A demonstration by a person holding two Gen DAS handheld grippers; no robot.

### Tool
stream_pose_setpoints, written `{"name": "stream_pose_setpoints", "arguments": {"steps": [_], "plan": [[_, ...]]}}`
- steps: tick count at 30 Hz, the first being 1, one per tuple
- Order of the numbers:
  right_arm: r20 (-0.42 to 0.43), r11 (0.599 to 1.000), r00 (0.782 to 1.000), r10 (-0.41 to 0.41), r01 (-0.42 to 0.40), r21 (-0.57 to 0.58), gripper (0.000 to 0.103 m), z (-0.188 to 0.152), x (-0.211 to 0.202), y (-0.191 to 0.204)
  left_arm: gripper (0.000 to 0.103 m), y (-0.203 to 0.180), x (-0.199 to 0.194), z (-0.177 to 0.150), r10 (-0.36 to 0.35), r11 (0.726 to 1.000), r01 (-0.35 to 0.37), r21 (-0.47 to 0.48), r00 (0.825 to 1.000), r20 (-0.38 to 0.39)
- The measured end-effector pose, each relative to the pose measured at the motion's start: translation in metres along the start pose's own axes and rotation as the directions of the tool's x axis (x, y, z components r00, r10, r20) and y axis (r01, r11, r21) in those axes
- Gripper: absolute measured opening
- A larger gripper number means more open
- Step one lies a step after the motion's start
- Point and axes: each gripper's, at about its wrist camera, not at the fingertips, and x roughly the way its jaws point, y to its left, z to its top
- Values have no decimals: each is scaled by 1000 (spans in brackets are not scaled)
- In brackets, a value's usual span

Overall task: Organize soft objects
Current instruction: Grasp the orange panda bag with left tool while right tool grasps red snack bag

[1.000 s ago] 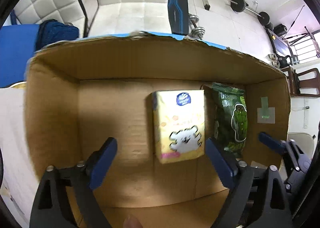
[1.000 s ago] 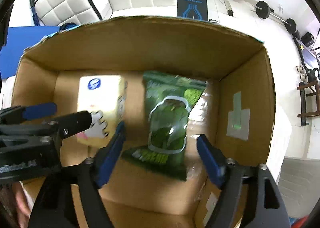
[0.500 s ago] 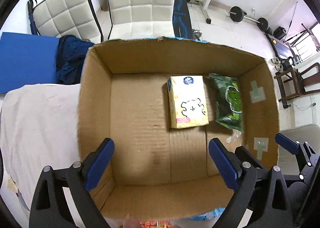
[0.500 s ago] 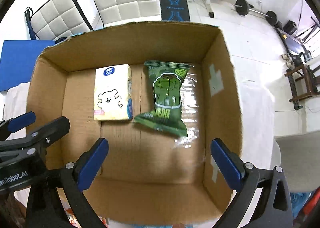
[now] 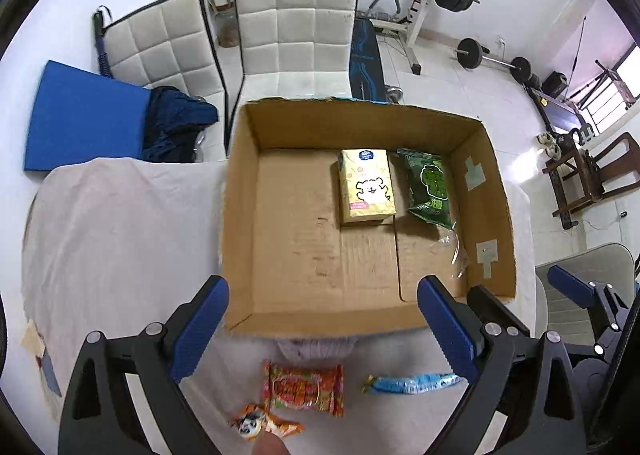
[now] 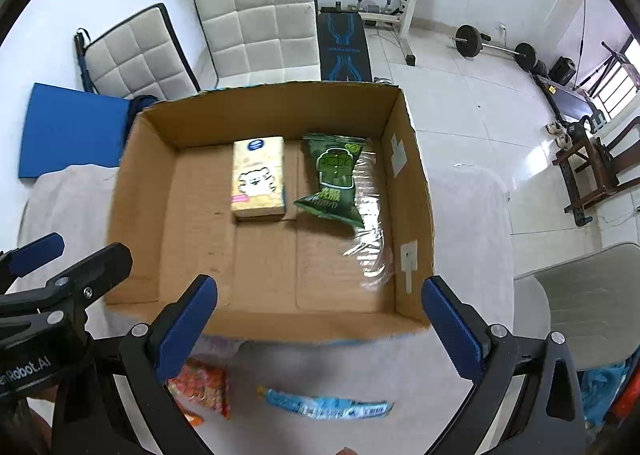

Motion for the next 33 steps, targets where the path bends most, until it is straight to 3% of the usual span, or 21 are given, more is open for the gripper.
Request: {"name": "stream_pose_setpoints", "arguments": {"steps": [5, 8, 11, 14, 19, 23, 26, 29, 33], "plan": [[-20, 997, 997, 72, -72, -7, 103, -21, -21, 5, 97, 13, -21, -27, 4, 998, -4, -55, 1000, 13], [-74, 988, 986, 150, -153, -38, 103, -45, -17, 13, 97, 35, -19, -61, 40, 992, -41, -121, 999, -7], [-166, 964, 966, 199, -223, -145, 103, -73, 5, 37, 97, 67, -4, -105, 79, 971, -92, -220, 995, -67], [-245, 923, 957, 154, -227, -309, 103, -97, 35, 69, 97, 97, 25, -149, 70, 940, -121, -319, 984, -165], [-305, 789, 951, 49, -224, -572, 103, -132, 84, 125, 96, 129, 74, -215, 33, 882, -170, -440, 953, -302], [-352, 714, 936, -25, -230, -662, 98, -151, 126, 154, 96, 138, 97, -243, -18, 847, -165, -505, 941, -339], [-371, 661, 926, -74, -233, -713, 87, -163, 150, 170, 96, 140, 107, -253, -47, 830, -152, -537, 940, -337], [-393, 649, 913, -107, -236, -723, 87, -169, 168, 179, 96, 139, 116, -258, -56, 824, -146, -547, 940, -335], [-396, 693, 913, -103, -219, -687, 73, -167, 171, 176, 96, 135, 123, -259, -93, 811, -109, -574, 946, -312]]}}
